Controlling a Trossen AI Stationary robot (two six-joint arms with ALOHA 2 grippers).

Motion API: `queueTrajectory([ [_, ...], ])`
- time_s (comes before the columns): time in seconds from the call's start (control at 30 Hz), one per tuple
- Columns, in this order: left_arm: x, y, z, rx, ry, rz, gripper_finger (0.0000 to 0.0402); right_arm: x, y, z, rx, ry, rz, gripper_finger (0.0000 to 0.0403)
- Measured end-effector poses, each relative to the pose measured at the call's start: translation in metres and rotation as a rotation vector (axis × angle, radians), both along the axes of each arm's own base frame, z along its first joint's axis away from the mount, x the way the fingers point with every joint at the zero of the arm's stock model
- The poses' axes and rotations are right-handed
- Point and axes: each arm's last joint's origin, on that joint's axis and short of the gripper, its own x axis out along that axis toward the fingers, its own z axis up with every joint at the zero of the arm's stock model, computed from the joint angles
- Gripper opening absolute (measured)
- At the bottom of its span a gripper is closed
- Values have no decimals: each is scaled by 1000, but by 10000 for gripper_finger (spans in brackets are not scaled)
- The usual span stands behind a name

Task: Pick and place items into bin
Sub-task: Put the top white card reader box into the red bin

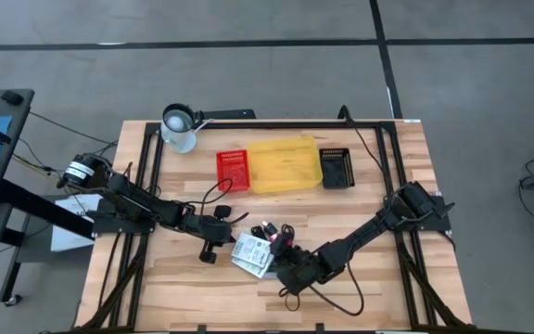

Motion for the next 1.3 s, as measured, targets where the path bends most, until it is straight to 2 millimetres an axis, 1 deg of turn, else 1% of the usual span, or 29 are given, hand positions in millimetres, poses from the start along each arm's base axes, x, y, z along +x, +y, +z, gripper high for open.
queueTrajectory([
  [0.1,0,0,0,-1,0,2,0,-1,-1,-10,-50,26,-4,226],
  [0.27,0,0,0,-1,1,1,0,1,0,-14,-78,25,14,226],
  [0.37,0,0,0,-2,0,3,0,3,1,-13,-65,3,14,226],
  [0.6,0,0,0,-4,1,4,0,5,1,-10,-93,-9,37,226],
  [1.1,0,0,0,-4,1,4,0,11,-8,-9,-100,-12,30,226],
  [1.3,0,0,0,-4,0,4,0,14,-5,-7,-91,-24,72,226],
])
